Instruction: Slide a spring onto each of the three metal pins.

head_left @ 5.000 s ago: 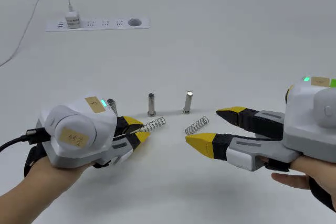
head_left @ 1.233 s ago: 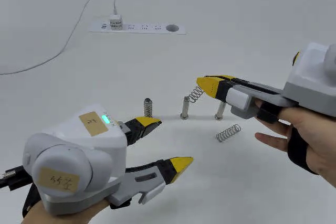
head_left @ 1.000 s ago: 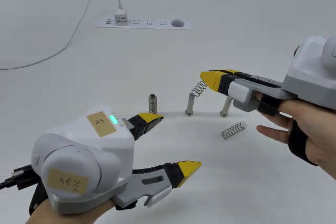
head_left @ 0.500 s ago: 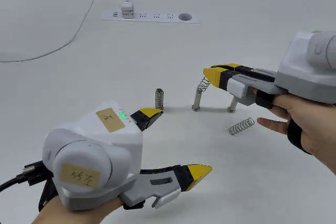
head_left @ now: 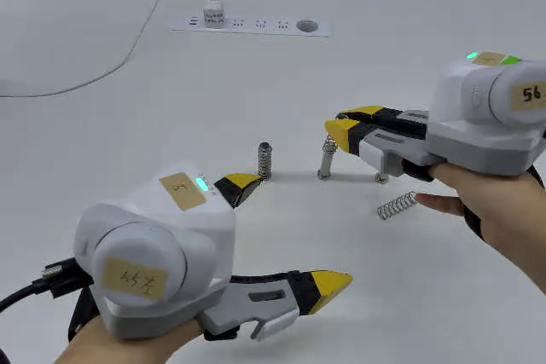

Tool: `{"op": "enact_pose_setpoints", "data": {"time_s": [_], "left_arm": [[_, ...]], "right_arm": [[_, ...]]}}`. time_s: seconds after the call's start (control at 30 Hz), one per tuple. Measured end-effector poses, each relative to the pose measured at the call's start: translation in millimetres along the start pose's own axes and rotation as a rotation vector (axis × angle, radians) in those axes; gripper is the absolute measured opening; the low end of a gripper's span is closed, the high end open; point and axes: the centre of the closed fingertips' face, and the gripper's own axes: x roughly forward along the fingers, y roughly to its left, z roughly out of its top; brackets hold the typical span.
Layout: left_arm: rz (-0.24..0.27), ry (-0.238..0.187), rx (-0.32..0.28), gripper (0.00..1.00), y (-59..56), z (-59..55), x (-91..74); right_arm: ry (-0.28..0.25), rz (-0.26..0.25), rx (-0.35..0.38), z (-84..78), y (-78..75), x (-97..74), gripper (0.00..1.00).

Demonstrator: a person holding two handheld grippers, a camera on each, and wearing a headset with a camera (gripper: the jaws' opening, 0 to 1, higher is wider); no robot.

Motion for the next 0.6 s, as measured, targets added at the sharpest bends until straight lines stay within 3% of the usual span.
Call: {"op": "enact_pose_setpoints", "data": {"time_s": [0.13,0.6], "left_arm": [[0.0,0.013,0.009,0.79,0.7,-1.5,0.7],[0.005,0.019,0.008,0.77,3.8,-2.4,0.4]], "right_arm": [[0.03,-0.007,-0.06,-6.0,1.0,3.2,0.12],[0.086,-0.005,-0.059,-23.3,-0.3,11.1,0.12]]}}
